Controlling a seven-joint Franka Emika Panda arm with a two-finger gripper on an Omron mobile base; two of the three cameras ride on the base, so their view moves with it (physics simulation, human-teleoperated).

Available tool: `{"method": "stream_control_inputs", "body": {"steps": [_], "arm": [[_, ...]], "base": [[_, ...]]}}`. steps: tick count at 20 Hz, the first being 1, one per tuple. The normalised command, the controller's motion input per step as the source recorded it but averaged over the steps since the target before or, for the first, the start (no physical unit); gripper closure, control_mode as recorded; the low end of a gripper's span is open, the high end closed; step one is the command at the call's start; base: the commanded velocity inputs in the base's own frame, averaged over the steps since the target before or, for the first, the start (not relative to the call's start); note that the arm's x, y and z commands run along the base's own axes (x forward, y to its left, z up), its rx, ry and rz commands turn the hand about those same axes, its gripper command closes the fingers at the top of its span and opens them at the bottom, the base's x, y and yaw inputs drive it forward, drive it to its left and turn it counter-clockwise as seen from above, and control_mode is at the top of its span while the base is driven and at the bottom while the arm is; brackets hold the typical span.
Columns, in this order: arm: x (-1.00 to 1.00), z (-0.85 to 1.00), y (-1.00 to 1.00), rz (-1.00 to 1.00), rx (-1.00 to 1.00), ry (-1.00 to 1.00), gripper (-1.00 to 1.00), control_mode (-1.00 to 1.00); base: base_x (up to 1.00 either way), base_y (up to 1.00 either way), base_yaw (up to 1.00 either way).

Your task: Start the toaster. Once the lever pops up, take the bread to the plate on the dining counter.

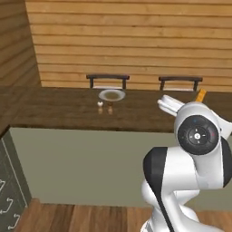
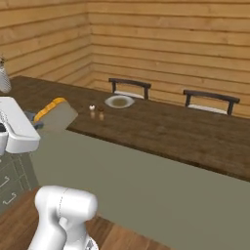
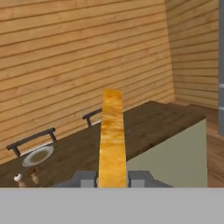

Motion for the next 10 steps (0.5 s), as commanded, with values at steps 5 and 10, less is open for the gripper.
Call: {"method": "stream_control_inputs", "body": {"steps": [5, 10], "arm": [[0.00, 0.00, 0.00, 0.00, 0.00, 0.00, 1.00, 1.00], [0.00, 0.00, 0.00, 0.00, 0.00, 0.00, 1.00, 1.00]], "base": [[0.66, 0.01, -0.10], [0.70, 0.14, -0.10]]}}
